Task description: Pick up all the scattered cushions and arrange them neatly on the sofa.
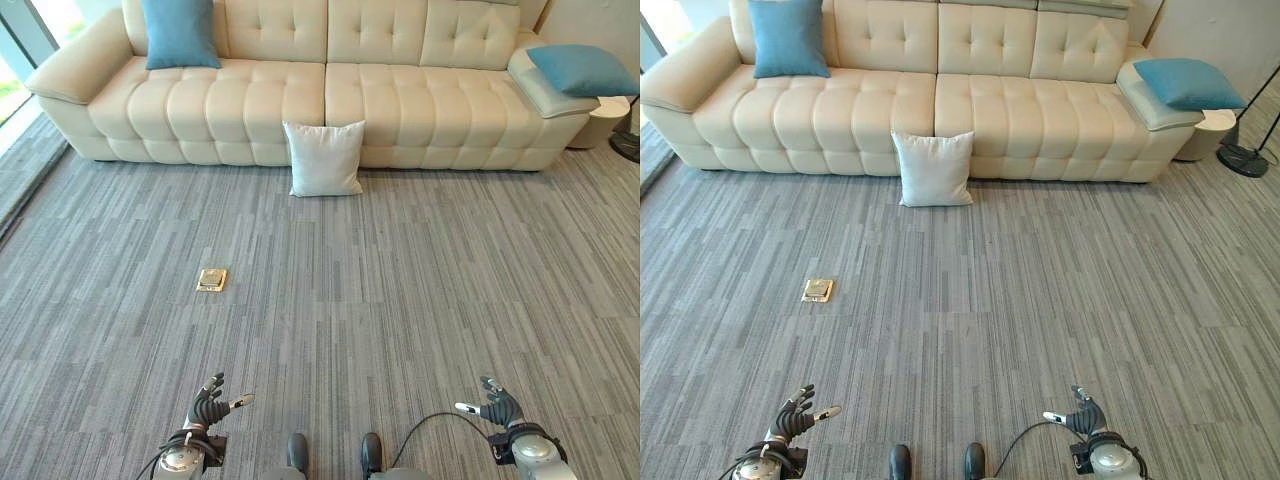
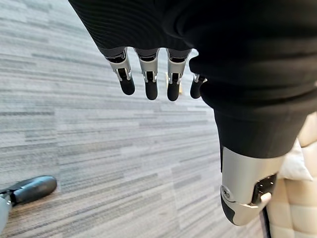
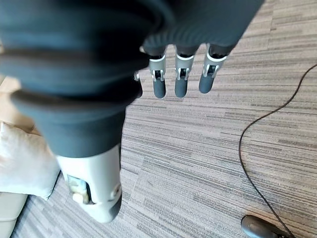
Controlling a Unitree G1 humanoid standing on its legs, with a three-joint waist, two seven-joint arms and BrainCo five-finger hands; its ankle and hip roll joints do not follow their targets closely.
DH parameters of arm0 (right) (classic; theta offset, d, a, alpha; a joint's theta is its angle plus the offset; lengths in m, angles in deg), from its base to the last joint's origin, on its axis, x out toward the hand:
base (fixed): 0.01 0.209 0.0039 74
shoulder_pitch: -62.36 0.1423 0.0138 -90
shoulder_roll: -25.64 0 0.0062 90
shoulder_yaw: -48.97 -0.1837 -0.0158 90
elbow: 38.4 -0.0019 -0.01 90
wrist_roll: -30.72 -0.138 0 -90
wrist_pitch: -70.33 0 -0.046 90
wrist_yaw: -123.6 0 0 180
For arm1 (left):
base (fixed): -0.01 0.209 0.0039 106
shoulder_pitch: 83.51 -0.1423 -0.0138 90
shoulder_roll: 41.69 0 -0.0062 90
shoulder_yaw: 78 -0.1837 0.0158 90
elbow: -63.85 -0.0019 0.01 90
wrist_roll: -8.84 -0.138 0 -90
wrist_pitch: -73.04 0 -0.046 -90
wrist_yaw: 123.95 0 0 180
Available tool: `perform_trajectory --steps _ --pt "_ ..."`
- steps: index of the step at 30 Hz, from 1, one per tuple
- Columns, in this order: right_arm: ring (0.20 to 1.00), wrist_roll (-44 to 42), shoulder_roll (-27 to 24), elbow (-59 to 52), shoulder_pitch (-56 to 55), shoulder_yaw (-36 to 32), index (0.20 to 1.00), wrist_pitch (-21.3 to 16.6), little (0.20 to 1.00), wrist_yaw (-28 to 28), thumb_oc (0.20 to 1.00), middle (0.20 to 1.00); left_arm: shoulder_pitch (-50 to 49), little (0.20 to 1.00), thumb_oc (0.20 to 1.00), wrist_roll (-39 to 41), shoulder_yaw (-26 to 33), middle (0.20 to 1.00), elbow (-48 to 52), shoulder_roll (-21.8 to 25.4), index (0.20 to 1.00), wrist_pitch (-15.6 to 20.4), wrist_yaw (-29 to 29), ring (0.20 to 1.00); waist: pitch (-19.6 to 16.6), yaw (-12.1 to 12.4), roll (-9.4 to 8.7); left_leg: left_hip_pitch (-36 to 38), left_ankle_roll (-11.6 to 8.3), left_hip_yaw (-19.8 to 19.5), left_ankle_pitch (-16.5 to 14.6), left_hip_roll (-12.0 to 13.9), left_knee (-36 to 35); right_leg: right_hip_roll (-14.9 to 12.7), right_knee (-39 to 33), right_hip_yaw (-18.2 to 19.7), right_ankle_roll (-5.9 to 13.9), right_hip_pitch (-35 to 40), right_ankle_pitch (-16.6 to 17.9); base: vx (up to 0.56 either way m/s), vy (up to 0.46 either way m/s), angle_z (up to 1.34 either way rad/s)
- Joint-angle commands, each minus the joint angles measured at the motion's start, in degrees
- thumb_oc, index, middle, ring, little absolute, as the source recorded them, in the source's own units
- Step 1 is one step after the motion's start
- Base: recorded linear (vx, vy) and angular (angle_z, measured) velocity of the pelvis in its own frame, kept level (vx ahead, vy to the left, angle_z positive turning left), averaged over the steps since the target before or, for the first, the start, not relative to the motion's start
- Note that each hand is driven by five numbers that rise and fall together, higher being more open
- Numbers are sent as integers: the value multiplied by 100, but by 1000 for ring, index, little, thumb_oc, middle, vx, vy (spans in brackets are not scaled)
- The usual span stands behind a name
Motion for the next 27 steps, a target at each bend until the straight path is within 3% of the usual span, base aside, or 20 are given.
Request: perform_trajectory --steps 1,3,4,9,11,14,16,19,20,21,25,26,27 --pt "1000 -171 -41 -156 303 179 1000 -107 1000 66 1000 1000 335 1000 1000 204 -118 1000 300 317 1000 148 -89 1000 226 72 -112 -99 169 -243 -1379 -227 1193 -447 1881 105 798 -371 -676 60 92 -5" --pt "1000 -194 10 -453 379 286 1000 -145 1000 36 1000 1000 427 1000 1000 150 -209 1000 231 295 1000 143 -100 1000 457 -71 9 210 256 -365 -1458 -239 1165 -321 2918 143 747 -1036 -461 255 136 -9" --pt "1000 -200 17 -472 379 306 1000 -155 1000 32 1000 1000 424 1000 1000 151 -224 1000 197 262 1000 157 -101 1000 475 -107 41 348 243 -399 -1453 -250 1108 -263 2872 96 706 -1153 -516 389 97 -12" --pt "1000 -223 -42 -636 361 390 1000 -212 1000 45 1000 1000 358 1000 1000 228 -240 1000 139 153 1000 175 -112 1000 541 -280 94 1014 148 -564 -1604 -273 756 -144 1712 -324 659 -1583 -472 307 -30 19" --pt "1000 -181 -69 -724 325 429 1000 -201 1000 30 1000 1000 378 1000 1000 199 -219 1000 108 117 1000 174 -142 1000 551 -411 87 1335 79 -716 -1697 -307 664 -62 1098 -302 723 -1844 -273 481 -98 22" --pt "1000 -146 -131 -942 168 403 1000 -192 1000 -13 1000 1000 350 1000 1000 135 -247 1000 169 110 1000 187 -112 1000 554 -501 157 1593 -35 -824 -1748 -237 588 -21 870 -323 730 -1830 -226 393 -123 31" --pt "1000 -166 -157 -949 53 349 1000 -211 1000 -53 1000 1000 354 1000 1000 127 -307 1000 123 47 1000 196 -79 1000 493 -542 268 1466 -350 -900 -1228 -124 1045 87 1101 -247 479 -1651 -147 405 -232 47" --pt "1000 -204 -218 -1023 -7 317 1000 -255 1000 -50 1000 1000 472 1000 1000 113 -434 1000 92 59 1000 190 -16 1000 485 -605 343 902 -748 -652 -254 193 2150 114 1210 -362 175 -1390 -462 273 -204 91" --pt "1000 -204 -216 -1023 -6 318 1000 -255 1000 -50 1000 1000 473 1000 1000 113 -433 1000 91 62 1000 190 -16 1000 469 -617 327 878 -745 -663 -235 175 2144 94 1202 -365 177 -1408 -451 338 -228 49" --pt "1000 -233 -264 -1050 -22 297 1000 -262 1000 -4 1000 1000 547 1000 1000 149 -476 1000 79 75 1000 189 -5 1000 474 -631 290 546 -722 -350 27 445 2775 109 1244 -363 -10 -1194 -740 351 -201 5" --pt "1000 -288 -382 -1208 -20 194 1000 -300 1000 28 1000 1000 704 1000 1000 77 -609 1000 -8 55 1000 199 21 1000 640 -508 134 -450 -391 180 -613 557 2918 -28 1170 -290 -40 -599 -1050 345 -131 -10" --pt "1000 -287 -380 -1210 -20 192 1000 -299 1000 27 1000 1000 706 1000 1000 77 -610 1000 -9 57 1000 199 21 1000 627 -510 127 -467 -385 181 -599 547 2910 -38 1163 -290 -37 -614 -1040 359 -57 1" --pt "1000 -306 -398 -1284 -45 135 1000 -312 1000 36 1000 1000 658 1000 1000 52 -644 1000 117 104 1000 193 64 1000 676 -393 79 -812 -341 267 -760 457 2485 -51 1054 -271 3 -271 -1131 512 -32 3"
